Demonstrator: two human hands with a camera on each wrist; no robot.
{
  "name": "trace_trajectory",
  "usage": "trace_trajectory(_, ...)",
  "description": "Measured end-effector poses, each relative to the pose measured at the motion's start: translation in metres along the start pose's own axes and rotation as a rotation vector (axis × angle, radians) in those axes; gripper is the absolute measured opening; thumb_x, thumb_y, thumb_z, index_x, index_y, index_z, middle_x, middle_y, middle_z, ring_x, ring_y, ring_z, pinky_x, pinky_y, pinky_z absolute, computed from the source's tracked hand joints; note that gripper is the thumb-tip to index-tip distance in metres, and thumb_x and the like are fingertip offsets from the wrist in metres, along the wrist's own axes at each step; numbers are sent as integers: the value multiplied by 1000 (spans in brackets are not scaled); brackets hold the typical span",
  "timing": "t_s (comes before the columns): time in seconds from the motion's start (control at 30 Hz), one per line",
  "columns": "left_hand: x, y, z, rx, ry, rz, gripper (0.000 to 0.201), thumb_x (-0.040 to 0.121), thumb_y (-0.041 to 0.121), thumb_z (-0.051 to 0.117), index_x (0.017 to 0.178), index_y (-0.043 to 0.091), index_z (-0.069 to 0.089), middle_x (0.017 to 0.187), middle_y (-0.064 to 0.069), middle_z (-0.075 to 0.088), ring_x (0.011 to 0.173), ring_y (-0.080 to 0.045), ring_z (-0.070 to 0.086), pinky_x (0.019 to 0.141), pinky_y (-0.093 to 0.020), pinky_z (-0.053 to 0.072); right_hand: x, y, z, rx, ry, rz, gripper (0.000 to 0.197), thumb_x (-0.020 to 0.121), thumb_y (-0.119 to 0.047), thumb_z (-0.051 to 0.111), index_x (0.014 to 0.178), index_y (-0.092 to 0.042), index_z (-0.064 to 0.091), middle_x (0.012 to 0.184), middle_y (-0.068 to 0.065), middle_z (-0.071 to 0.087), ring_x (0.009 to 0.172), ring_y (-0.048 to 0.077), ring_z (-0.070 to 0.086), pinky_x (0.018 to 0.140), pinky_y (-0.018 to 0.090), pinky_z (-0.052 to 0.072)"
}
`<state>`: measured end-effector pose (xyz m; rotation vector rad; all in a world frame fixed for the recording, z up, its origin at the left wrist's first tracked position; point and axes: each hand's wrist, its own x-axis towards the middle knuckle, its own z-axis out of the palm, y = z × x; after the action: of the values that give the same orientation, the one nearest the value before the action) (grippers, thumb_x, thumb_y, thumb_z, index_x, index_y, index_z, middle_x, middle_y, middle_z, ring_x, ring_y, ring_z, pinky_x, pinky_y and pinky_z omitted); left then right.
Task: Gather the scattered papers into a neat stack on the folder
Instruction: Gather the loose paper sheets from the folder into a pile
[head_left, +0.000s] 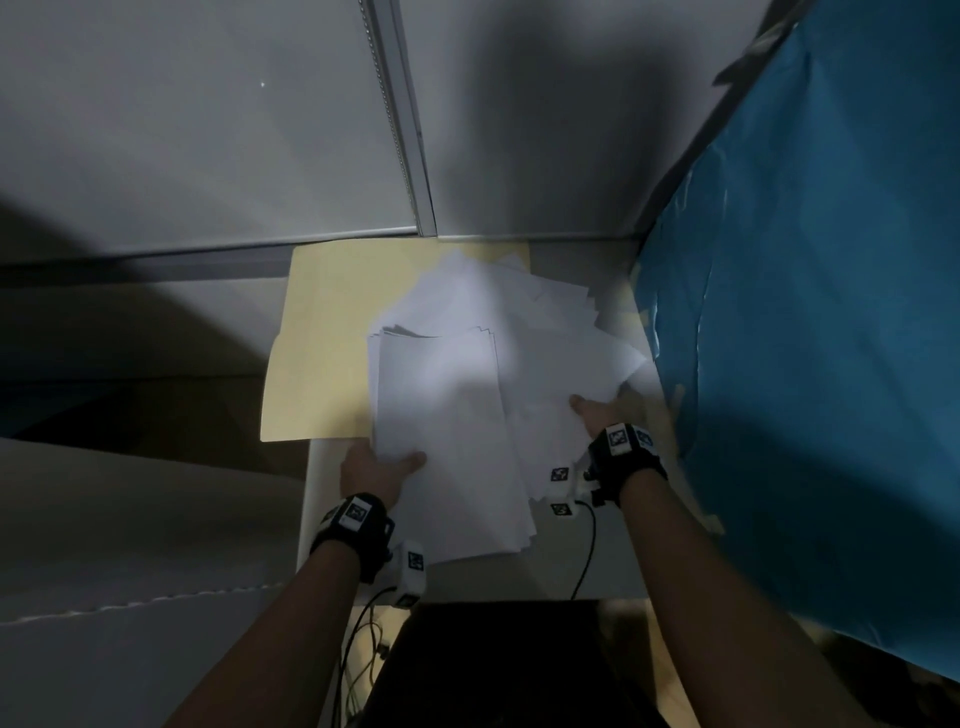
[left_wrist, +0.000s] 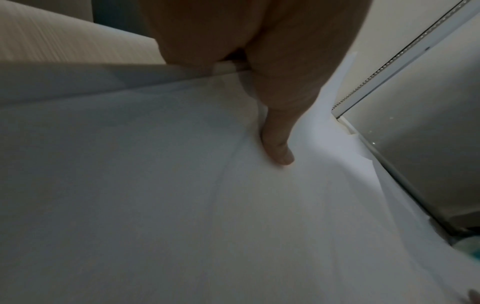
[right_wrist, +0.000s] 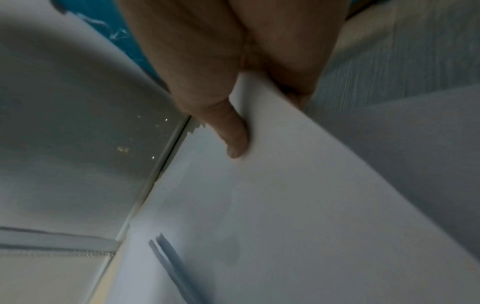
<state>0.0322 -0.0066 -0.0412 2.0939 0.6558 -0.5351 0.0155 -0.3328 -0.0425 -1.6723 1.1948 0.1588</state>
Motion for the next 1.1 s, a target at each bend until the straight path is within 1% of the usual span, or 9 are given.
trace_trajectory(0.2,-7,-1,2,-74,24,52,48,71,27,101,104,0,78,92,-10,72,86,-30,73,74,-37,58,-32,-42,-24,200,69,-252,36,89,-23,76,121,-12,61,106,-3,68,90,16,66,52,-3,44)
trace_trajectory(0.3,-11,-3,3,-137,30,90,48,68,24,103,106,4,80,92,-8,76,87,-28,76,76,-35,60,-35,-44,-31,400,-40,-267,57,80,-20,86,127,-11,54,112,6,70,99,20,70,60,7,54)
trace_trajectory(0.4,-12,-6,6,-127,-8,147,56,64,23,104,112,12,80,99,-4,80,90,-26,77,78,-38,63,-29,-24,-16,116,-112,-221,50,77,-17,88,120,-14,63,101,-2,70,96,24,70,64,20,56)
trace_trajectory(0.5,-14,-8,9,-122,-46,183,62,63,21,104,119,16,77,106,-4,80,96,-28,78,80,-43,64,-30,-18,-7,15,0,-239,40,84,-14,80,119,0,68,111,14,72,104,34,70,81,31,52)
trace_trajectory(0.63,-11,-14,11,-128,-70,230,77,57,34,100,127,21,71,116,-4,77,102,-30,76,87,-55,65,-45,-41,-36,-274,181,-388,30,98,-29,59,122,-13,66,113,10,72,104,31,68,90,33,50)
trace_trajectory(0.7,-13,-13,11,-121,-64,255,89,61,29,102,140,25,61,129,-4,72,114,-32,71,95,-55,61,-54,-53,-55,-327,268,-549,25,101,-30,52,114,-13,66,100,20,73,88,39,68,81,42,57)
trace_trajectory(0.87,-20,-8,5,-182,-109,390,134,66,16,102,164,58,20,167,11,42,145,-27,49,113,-51,49,-74,-76,-96,-412,405,-727,13,96,-13,54,95,-5,64,72,28,61,64,43,59,57,33,35)
trace_trajectory(0.97,-26,-1,1,-169,-134,463,126,71,7,97,163,57,26,161,34,37,147,-7,41,117,-35,40,-94,-88,-109,-307,457,-867,18,85,-2,51,95,-4,65,66,19,59,57,34,55,54,30,39)
trace_trajectory(1.1,-23,-2,4,-120,-160,530,99,79,8,91,156,52,47,158,26,51,145,-6,50,118,-35,45,-124,-107,-117,-37,587,-1056,11,85,14,53,86,9,62,68,12,53,62,17,44,63,21,37)
